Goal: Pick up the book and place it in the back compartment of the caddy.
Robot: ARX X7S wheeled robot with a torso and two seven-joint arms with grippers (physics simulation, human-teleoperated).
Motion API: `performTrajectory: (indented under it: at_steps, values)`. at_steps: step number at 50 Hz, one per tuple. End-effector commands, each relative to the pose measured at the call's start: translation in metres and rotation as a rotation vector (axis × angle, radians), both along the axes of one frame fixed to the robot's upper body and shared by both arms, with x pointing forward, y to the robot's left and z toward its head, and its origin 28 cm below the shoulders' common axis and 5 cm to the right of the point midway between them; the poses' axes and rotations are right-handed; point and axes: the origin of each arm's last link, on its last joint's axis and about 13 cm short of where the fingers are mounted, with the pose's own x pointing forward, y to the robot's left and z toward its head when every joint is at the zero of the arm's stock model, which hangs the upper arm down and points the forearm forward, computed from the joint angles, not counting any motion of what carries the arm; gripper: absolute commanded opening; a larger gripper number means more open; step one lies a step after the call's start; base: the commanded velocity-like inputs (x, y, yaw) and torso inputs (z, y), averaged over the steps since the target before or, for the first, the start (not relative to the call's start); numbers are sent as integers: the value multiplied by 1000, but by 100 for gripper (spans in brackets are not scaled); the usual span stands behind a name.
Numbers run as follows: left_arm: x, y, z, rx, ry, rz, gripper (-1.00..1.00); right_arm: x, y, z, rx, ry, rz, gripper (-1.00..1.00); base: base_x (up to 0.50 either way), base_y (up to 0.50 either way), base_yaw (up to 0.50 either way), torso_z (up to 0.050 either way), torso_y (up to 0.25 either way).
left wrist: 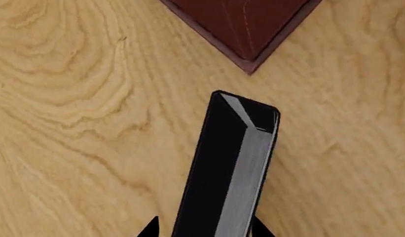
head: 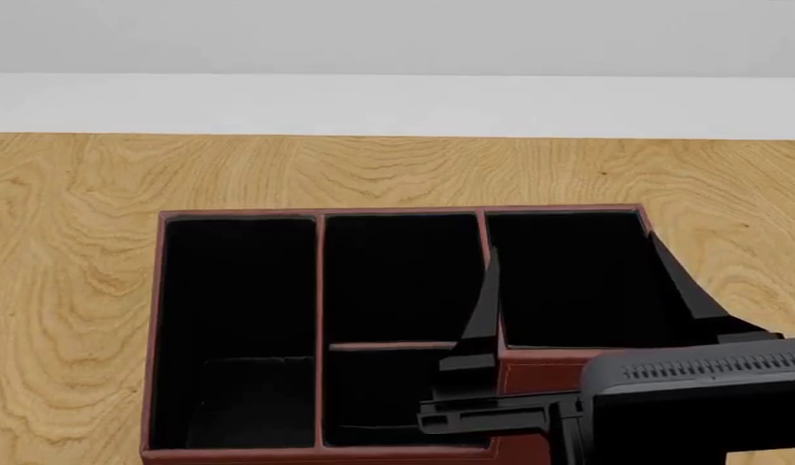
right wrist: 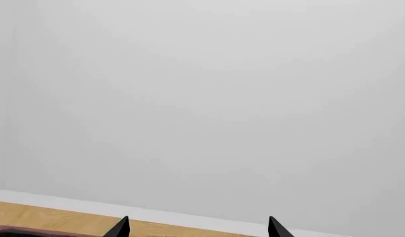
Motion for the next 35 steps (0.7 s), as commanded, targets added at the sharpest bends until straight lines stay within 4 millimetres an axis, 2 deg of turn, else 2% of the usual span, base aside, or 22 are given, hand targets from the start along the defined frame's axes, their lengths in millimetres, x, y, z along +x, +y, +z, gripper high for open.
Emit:
performTrajectory:
  at_steps: [1,9,35]
  values:
    - [-1,-23,-10,23,-101,-141,-100,-1,0,1,-2,-5,-2,100,0,-3,-7,0,0]
    - [-8,-21,21,38,-148,-156,-100,-1,0,2,-2,-8,0,100,3,-3,-8,0,0]
    - [-22,-13,78,64,-274,-143,-100,0,1,1,-3,-9,5,100,1,0,-2,0,0]
